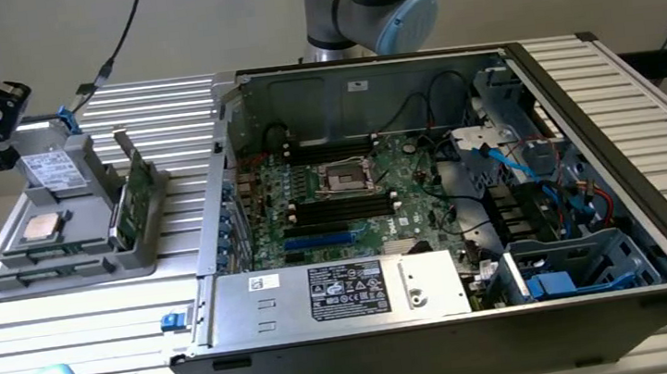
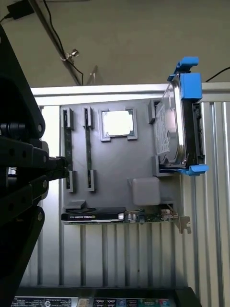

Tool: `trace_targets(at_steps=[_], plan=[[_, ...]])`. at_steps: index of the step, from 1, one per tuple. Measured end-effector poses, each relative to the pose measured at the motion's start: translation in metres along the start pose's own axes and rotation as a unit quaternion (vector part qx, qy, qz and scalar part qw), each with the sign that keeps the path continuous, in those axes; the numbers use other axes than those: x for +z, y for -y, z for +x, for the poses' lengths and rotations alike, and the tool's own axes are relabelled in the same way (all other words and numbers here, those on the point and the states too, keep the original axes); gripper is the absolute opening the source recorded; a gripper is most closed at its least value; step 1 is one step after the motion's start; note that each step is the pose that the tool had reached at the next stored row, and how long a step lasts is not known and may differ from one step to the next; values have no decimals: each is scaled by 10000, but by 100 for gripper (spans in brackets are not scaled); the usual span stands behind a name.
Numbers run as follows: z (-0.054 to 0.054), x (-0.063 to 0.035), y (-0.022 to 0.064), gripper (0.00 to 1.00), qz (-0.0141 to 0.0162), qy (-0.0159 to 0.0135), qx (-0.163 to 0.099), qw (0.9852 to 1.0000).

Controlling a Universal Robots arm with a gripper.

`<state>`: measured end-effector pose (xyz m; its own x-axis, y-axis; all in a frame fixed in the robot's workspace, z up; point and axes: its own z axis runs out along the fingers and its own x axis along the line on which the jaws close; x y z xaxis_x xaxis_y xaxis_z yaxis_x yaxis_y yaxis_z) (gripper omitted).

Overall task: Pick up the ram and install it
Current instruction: 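Pick up the ram and move it above insertion slot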

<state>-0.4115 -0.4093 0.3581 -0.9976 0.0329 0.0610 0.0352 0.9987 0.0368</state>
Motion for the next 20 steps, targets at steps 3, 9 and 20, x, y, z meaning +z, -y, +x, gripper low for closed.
trace_targets(at_steps=[3, 9, 20], plan=[[5, 8, 0, 11, 9, -6, -144, 9999], [6, 23, 1, 11, 42, -25, -683, 9977], [5, 46, 2, 11, 103, -63, -1679, 9857]])
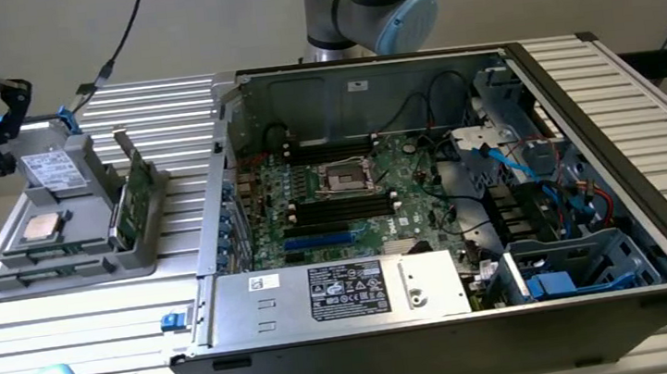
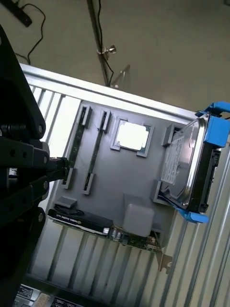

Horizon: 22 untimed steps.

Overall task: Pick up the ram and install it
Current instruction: 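Pick up the ram and move it above insertion slot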

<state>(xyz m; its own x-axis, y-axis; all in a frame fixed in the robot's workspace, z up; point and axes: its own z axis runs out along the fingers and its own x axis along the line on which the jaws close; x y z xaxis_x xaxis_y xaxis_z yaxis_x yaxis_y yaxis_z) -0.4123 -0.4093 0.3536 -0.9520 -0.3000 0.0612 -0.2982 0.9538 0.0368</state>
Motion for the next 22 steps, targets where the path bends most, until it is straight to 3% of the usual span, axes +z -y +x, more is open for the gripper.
trace_targets(at_steps=[6, 11, 16, 22], plan=[[-1, 17, 1, 11, 33, -20, -538, 9985], [-2, 33, 1, 11, 61, -36, -990, 9951], [-3, 53, 2, 11, 87, -53, -1441, 9895], [-5, 86, 2, 11, 86, -55, -1979, 9802]])
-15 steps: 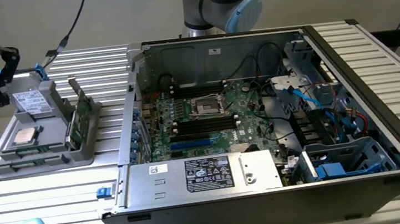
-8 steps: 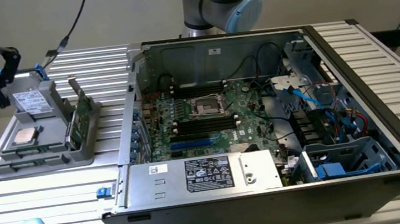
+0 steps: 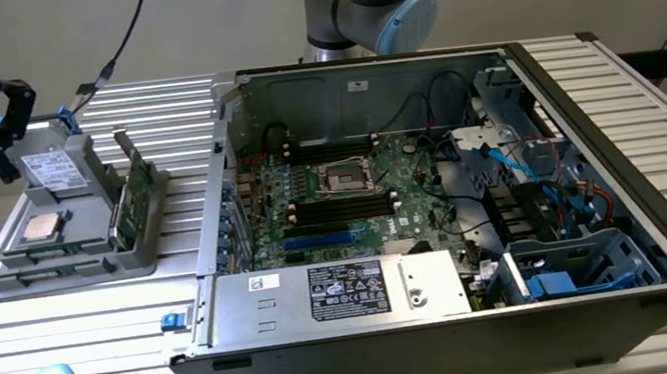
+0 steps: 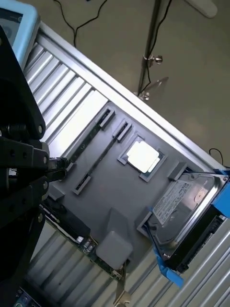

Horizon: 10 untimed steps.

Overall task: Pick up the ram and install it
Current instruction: 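Pick up the ram and move it above insertion slot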

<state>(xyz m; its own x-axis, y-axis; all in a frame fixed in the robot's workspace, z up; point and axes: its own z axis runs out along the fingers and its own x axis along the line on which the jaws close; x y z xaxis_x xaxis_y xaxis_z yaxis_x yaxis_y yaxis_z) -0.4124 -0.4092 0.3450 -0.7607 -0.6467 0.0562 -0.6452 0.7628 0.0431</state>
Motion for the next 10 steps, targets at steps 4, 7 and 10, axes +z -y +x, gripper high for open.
trace_targets(at_steps=[4, 7, 10], plan=[[-1, 18, 1, 11, -15, 14, -365, 9993], [-2, 27, 2, 11, -47, 45, -646, 9979], [-2, 36, 2, 11, -80, 75, -918, 9957]])
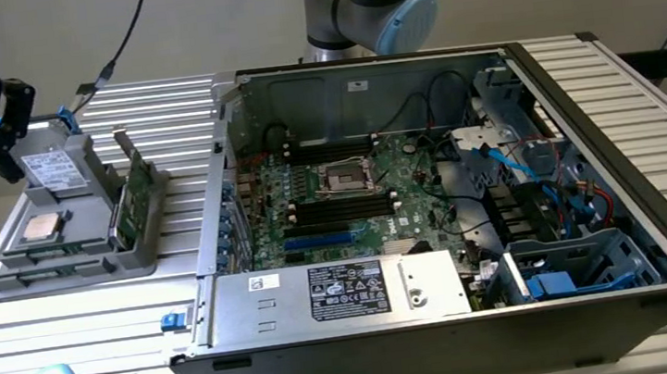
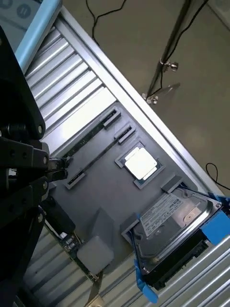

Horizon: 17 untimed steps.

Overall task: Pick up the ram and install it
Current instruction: 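Pick up the ram and move it above insertion slot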

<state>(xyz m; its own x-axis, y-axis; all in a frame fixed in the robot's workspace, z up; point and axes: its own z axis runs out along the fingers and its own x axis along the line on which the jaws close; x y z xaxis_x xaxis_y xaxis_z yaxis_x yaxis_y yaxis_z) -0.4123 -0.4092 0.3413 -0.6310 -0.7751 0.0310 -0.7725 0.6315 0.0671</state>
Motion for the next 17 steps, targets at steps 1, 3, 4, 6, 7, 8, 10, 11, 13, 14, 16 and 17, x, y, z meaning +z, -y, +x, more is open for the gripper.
trace_targets(at_steps=[1, 3, 4, 6, 7, 8, 10, 11, 13, 14, 16, 17], plan=[[0, 3, 0, 11, -11, 11, -97, 10000], [0, 9, 1, 11, -32, 31, -277, 9996], [0, 12, 1, 11, -43, 42, -377, 9993], [0, 18, 2, 11, -64, 63, -562, 9984], [0, 21, 2, 11, -74, 73, -652, 9978], [-1, 24, 2, 11, -85, 83, -743, 9972], [-1, 29, 2, 11, -106, 103, -928, 9956], [-1, 32, 2, 11, -117, 113, -1021, 9946], [-1, 36, 2, 11, -132, 124, -1193, 9927], [-1, 38, 2, 11, -136, 116, -1287, 9915], [-1, 46, 3, 11, -145, 96, -1464, 9891], [-1, 50, 4, 11, -150, 85, -1552, 9877]])
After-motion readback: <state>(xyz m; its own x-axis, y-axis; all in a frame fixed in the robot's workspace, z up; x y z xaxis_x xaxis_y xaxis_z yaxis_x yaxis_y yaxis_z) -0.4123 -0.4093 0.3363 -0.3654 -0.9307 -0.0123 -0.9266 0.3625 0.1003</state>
